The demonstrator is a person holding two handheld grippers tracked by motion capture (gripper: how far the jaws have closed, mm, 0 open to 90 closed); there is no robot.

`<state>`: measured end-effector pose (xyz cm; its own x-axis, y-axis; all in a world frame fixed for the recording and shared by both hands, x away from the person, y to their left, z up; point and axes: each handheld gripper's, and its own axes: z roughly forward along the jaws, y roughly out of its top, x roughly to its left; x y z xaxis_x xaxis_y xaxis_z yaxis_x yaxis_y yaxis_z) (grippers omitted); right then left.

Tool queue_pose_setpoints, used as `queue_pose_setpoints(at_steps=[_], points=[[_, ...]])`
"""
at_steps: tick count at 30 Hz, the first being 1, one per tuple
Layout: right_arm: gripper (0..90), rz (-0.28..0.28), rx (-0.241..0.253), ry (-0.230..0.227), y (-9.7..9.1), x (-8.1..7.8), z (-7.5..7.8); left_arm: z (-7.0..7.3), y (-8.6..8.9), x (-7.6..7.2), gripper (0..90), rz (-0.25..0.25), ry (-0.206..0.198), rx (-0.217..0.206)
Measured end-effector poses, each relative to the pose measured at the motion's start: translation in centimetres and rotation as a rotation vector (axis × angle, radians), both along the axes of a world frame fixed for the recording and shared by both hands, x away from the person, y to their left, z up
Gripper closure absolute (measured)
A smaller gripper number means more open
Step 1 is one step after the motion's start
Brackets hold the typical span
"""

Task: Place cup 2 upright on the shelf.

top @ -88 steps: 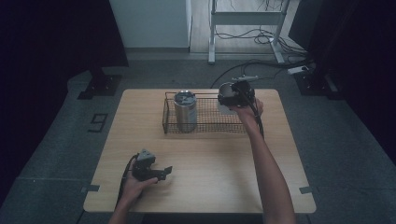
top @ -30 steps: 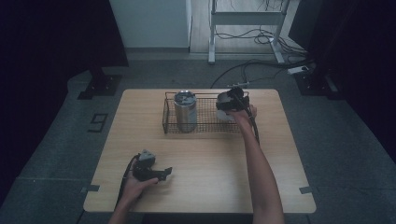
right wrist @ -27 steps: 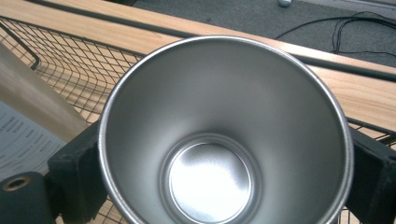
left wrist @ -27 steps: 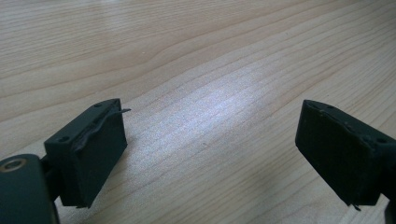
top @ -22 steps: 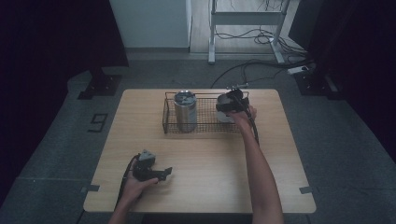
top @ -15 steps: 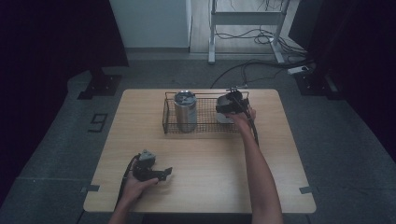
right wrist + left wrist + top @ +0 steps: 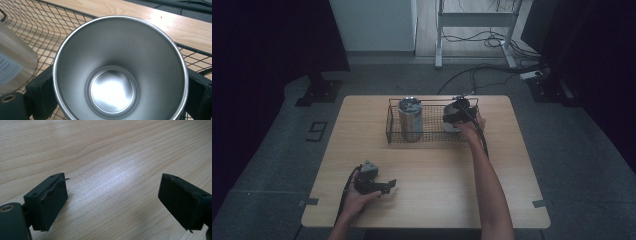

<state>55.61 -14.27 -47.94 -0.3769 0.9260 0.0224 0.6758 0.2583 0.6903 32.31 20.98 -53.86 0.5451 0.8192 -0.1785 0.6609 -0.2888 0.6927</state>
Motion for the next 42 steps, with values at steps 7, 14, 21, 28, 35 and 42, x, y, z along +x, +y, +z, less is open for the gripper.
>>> queue_pose_setpoints(at_steps=[7,14,21,28,35,42], points=[[0.0,-0.016,0.036,-0.006,0.1,-0.3,0.4,0.0,-0.1,-0.1,8.8,-0.005,0.001,-0.002],[0.0,-0.029,0.067,-0.055,-0.3,-1.0,1.6,0.1,-0.1,-0.1,8.8,-0.001,-0.002,-0.006],[0.0,-0.028,0.117,-0.124,-0.8,-1.9,2.8,0.2,0.2,-0.1,8.8,0.006,-0.008,-0.008],[1.0,-0.022,0.143,-0.145,-1.1,-3.0,3.3,0.2,0.3,0.0,8.8,0.013,-0.009,-0.008],[3.5,-0.013,0.146,-0.167,-1.6,-4.5,3.6,0.3,0.4,-0.1,8.8,0.018,-0.018,-0.009],[6.2,0.004,0.155,-0.183,-2.4,-6.4,3.9,0.4,0.3,-0.1,8.9,0.019,-0.019,-0.005]])
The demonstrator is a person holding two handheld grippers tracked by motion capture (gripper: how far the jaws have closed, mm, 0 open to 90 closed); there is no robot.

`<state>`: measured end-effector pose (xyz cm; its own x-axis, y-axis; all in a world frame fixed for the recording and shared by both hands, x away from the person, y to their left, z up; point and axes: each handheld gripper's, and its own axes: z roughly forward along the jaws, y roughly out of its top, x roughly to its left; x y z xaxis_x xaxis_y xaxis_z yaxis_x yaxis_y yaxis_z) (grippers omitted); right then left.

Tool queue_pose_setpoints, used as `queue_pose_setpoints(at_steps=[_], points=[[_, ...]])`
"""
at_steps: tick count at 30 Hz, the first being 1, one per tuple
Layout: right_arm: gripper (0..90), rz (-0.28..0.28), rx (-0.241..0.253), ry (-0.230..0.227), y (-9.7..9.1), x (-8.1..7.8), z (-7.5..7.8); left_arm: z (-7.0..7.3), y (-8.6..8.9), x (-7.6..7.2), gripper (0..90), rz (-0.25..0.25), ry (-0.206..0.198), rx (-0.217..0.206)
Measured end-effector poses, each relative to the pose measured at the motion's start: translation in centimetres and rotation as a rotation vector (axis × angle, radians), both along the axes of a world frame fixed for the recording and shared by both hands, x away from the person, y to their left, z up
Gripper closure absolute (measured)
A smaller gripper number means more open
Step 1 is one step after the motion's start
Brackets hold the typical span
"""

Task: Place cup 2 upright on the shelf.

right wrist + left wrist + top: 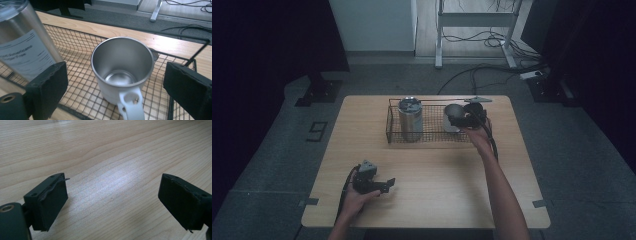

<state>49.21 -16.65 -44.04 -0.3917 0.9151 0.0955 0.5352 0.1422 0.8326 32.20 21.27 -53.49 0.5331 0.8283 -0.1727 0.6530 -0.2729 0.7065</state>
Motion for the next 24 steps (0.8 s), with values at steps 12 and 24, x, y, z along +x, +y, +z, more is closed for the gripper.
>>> queue_pose_setpoints(at_steps=[12,24], points=[[10.7,0.036,0.015,-0.036,-2.2,-4.4,0.3,0.0,0.0,0.0,8.8,0.002,0.001,0.007],[13.2,0.064,0.034,-0.047,-4.5,-9.6,-1.9,-0.3,-0.1,0.0,8.8,0.006,0.007,0.018]])
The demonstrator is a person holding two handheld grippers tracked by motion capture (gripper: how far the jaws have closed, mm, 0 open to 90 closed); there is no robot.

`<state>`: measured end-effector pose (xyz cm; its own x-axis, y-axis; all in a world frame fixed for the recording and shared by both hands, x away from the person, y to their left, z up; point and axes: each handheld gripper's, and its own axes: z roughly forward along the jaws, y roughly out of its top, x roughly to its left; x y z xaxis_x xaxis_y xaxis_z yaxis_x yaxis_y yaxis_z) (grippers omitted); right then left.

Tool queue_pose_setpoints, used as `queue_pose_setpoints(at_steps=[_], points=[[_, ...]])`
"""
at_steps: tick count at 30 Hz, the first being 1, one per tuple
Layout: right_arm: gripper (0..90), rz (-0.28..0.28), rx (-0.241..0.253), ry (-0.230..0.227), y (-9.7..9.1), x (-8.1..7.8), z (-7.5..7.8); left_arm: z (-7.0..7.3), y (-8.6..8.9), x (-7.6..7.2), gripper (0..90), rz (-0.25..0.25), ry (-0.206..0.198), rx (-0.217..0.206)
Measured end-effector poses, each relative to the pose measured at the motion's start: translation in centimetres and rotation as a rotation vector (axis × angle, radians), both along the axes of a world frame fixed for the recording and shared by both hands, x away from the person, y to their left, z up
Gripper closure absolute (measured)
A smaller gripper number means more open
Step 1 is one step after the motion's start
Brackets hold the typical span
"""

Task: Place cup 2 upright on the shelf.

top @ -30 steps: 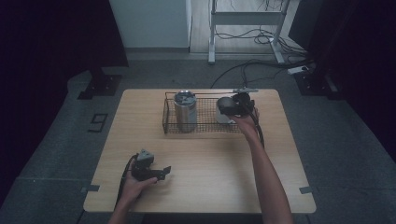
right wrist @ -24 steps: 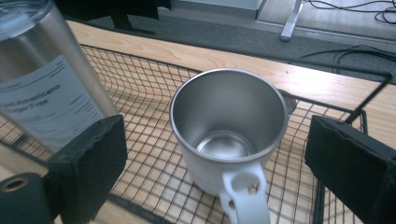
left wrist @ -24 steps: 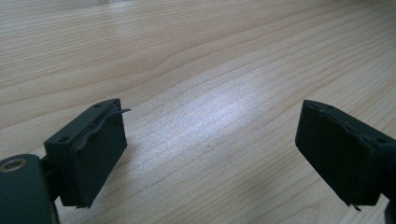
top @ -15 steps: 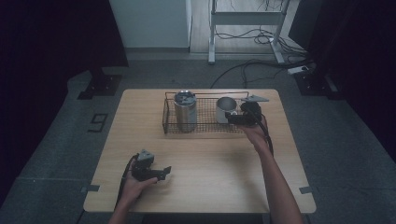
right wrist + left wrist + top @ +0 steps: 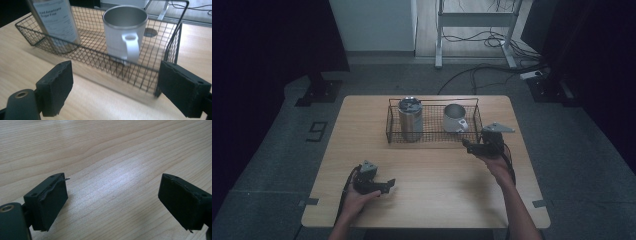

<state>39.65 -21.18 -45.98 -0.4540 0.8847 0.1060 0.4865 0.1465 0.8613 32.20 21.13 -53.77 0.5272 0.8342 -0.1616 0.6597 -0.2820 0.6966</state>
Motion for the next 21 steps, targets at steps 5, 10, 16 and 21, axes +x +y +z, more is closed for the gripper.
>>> queue_pose_setpoints(at_steps=[5,10,16,21], points=[[13.4,-0.001,-0.002,0.005,-0.7,-1.7,-1.2,-0.1,0.1,0.0,8.8,0.003,0.002,0.002],[13.3,0.003,-0.001,0.017,-1.1,-3.2,-2.6,-0.1,0.1,0.0,8.9,0.004,0.002,0.001],[13.4,-0.001,0.007,0.042,-1.4,-4.8,-4.6,-0.2,0.1,0.0,8.8,0.007,0.004,0.004],[13.5,0.009,-0.007,0.069,-1.3,-5.7,-6.2,-0.2,0.1,0.0,8.8,0.007,0.005,0.006]])
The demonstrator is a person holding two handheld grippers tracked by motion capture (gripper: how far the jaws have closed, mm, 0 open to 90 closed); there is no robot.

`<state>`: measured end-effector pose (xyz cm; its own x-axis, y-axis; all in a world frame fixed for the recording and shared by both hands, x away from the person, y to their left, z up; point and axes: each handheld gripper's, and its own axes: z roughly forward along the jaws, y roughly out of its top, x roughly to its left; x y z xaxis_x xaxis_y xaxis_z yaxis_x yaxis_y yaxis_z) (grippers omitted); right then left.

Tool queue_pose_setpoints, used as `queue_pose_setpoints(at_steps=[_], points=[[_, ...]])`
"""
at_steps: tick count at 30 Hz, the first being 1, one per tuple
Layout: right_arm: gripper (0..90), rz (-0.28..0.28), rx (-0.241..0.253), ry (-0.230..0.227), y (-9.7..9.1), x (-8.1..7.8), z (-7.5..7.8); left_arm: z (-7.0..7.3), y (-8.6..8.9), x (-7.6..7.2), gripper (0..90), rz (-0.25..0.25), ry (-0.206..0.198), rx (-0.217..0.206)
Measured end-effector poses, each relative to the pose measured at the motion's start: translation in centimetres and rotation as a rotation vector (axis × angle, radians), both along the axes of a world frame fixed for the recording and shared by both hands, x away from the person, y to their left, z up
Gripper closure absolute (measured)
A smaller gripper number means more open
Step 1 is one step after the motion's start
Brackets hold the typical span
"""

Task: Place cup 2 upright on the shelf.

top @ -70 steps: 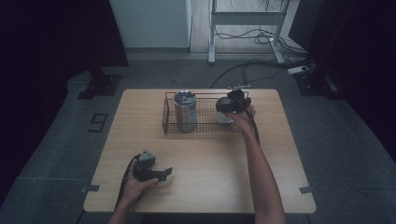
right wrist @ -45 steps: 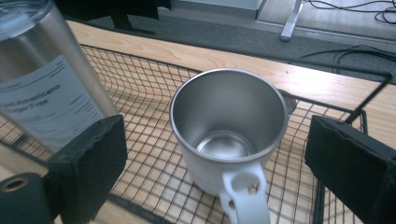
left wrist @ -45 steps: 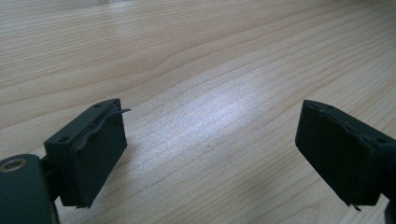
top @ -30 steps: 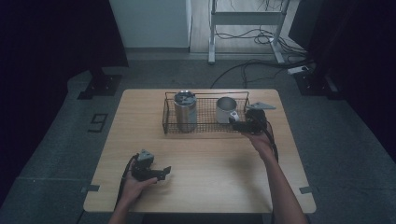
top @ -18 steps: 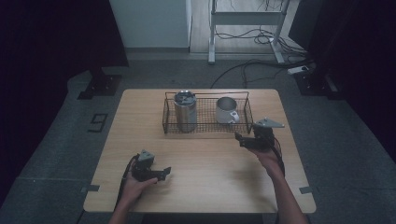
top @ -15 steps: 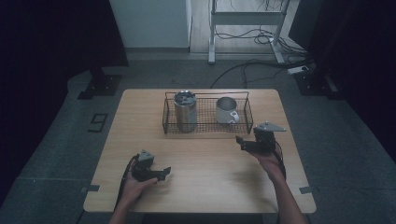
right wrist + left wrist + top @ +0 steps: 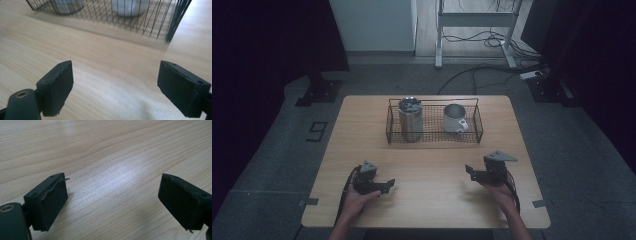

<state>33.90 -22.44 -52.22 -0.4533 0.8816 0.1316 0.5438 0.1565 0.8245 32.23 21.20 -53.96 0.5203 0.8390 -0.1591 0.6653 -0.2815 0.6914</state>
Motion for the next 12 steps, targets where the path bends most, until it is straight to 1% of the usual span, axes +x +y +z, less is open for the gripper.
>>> queue_pose_setpoints(at_steps=[3,5,6,8,12], points=[[13.5,-0.002,-0.003,0.02,-0.03,-0.25,-0.87,-0.08,-0.06,0.02,8.9,-0.003,0.0,0.003],[13.4,-0.007,-0.012,0.027,-0.09,-0.27,-1.12,-0.1,-0.09,0.02,8.9,-0.004,-0.001,0.008],[13.5,-0.01,-0.005,0.03,-0.15,-0.3,-1.19,-0.09,-0.1,0.01,8.8,-0.004,-0.002,0.008],[13.5,-0.011,0.005,0.029,-0.26,-0.35,-1.18,-0.05,-0.13,-0.02,8.9,-0.002,-0.002,0.009],[13.4,-0.017,-0.013,0.022,-0.3,-0.39,-1.27,0.02,-0.16,-0.08,8.8,-0.002,-0.004,0.007]])
